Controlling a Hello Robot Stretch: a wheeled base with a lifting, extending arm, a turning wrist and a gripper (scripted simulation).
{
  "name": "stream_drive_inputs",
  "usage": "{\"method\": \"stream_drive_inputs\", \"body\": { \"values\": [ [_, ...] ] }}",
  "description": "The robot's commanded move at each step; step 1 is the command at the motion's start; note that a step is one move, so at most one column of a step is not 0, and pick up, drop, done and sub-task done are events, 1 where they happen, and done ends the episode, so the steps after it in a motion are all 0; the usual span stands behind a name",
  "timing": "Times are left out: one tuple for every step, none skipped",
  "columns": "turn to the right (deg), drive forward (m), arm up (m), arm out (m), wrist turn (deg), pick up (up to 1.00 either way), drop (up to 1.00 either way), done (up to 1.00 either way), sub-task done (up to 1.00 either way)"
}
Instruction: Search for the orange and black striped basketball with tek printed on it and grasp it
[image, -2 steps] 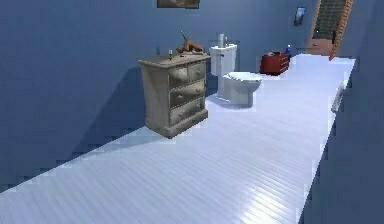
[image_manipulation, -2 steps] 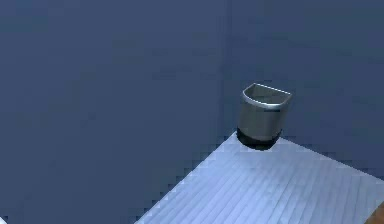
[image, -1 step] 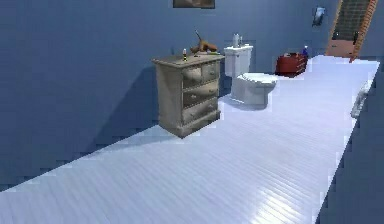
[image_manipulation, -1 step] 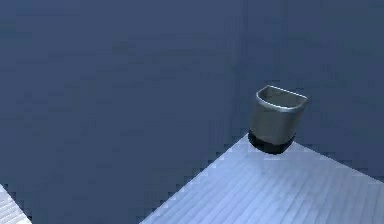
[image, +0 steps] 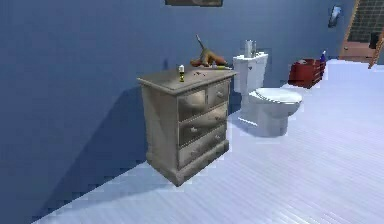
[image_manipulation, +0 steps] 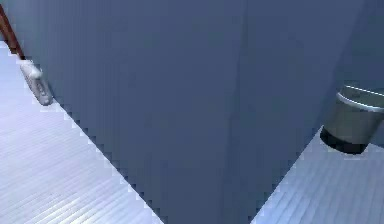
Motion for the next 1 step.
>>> {"method": "stream_drive_inputs", "body": {
  "values": [
    [42.0,0.0,0.0,0.0,0.0,0.0,0.0,0.0,0.0]
  ]
}}
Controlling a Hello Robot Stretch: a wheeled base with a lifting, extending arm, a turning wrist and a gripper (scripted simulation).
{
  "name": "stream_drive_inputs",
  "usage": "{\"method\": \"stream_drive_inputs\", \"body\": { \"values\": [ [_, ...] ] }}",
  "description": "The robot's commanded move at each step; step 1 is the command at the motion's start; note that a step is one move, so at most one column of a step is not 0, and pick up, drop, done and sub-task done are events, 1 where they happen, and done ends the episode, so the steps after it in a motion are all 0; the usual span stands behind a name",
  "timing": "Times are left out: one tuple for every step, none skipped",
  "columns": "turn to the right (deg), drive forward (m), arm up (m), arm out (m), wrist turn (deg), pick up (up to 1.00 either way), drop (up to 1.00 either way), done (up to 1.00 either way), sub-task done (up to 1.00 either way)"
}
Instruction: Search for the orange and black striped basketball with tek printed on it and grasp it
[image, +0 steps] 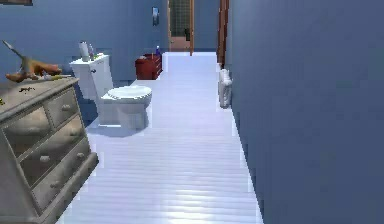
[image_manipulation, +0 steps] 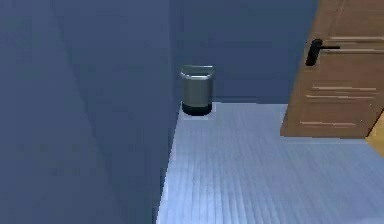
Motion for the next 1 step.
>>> {"method": "stream_drive_inputs", "body": {
  "values": [
    [0.0,1.0,0.0,0.0,0.0,0.0,0.0,0.0,0.0]
  ]
}}
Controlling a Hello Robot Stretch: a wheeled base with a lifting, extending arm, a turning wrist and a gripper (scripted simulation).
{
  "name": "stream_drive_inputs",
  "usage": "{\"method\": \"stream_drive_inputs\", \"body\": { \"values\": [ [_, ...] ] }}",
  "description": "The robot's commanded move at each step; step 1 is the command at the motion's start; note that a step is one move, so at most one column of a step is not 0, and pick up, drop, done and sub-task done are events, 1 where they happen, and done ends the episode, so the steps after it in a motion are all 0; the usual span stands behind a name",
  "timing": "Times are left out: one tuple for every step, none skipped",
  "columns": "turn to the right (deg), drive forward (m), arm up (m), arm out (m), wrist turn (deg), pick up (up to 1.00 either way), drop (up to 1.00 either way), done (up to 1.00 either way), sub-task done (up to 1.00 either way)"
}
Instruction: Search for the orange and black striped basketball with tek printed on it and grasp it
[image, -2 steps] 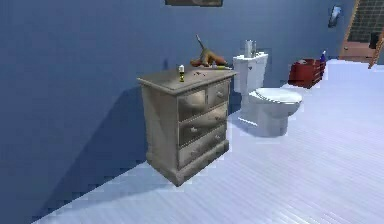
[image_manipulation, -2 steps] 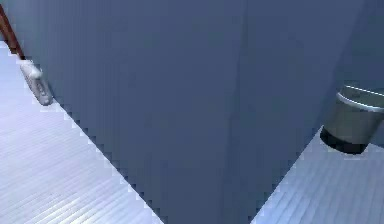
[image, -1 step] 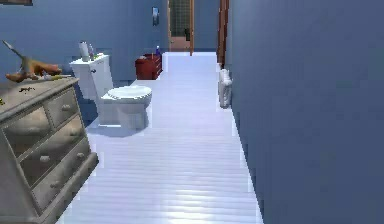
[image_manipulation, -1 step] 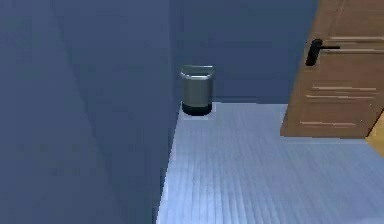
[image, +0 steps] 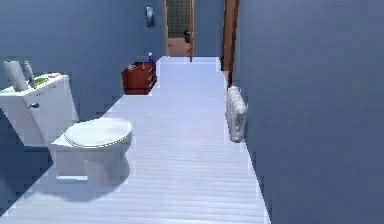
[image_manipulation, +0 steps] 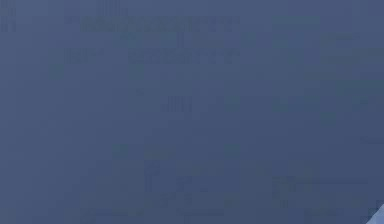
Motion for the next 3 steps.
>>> {"method": "stream_drive_inputs", "body": {
  "values": [
    [0.0,1.0,0.0,0.0,0.0,0.0,0.0,0.0,0.0],
    [0.0,0.7,0.0,0.0,0.0,0.0,0.0,0.0,0.0],
    [-6.0,0.0,0.0,0.0,0.0,0.0,0.0,0.0,0.0]
  ]
}}
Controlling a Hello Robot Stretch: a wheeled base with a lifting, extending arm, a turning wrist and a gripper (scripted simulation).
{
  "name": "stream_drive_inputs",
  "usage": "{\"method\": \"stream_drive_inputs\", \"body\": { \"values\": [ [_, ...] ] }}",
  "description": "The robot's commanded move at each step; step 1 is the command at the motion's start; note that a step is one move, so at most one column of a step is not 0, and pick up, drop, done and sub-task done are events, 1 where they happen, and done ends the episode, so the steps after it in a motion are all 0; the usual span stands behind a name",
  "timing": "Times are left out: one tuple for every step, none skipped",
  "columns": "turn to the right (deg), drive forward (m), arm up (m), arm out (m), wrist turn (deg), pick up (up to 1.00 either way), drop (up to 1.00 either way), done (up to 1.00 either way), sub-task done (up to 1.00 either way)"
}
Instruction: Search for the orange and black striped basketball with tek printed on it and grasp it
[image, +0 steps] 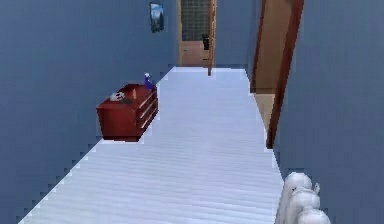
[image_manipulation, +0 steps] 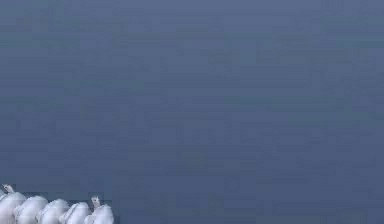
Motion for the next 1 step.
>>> {"method": "stream_drive_inputs", "body": {
  "values": [
    [0.0,1.0,0.0,0.0,0.0,0.0,0.0,0.0,0.0]
  ]
}}
